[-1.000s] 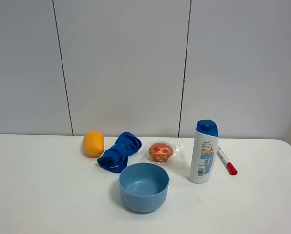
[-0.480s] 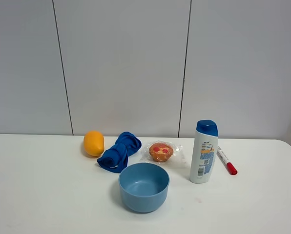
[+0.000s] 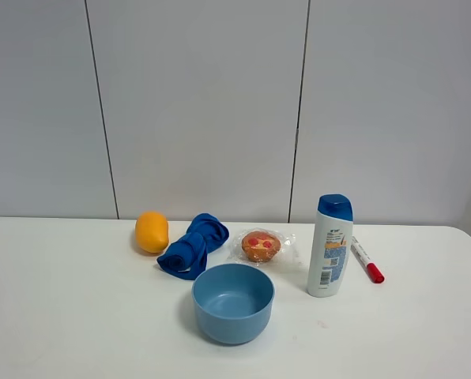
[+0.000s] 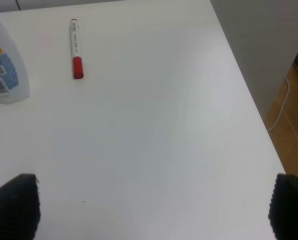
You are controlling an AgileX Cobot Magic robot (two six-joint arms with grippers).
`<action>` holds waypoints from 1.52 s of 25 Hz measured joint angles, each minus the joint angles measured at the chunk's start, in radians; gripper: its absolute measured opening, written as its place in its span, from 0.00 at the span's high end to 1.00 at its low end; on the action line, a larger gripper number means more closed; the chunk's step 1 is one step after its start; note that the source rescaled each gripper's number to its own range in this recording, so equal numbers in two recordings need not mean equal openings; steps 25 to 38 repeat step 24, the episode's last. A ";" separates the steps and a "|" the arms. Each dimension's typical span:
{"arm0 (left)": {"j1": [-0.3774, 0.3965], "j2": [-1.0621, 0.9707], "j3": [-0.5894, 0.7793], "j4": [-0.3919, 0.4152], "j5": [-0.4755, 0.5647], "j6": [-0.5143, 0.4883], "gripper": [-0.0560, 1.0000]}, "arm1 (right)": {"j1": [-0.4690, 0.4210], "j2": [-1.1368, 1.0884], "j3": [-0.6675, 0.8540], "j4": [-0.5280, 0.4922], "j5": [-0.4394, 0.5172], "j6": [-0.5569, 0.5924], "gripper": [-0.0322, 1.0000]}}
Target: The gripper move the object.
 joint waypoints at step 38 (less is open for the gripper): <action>0.000 -0.001 0.000 0.000 0.000 0.000 0.00 | 0.000 0.000 0.000 0.000 0.000 0.000 0.00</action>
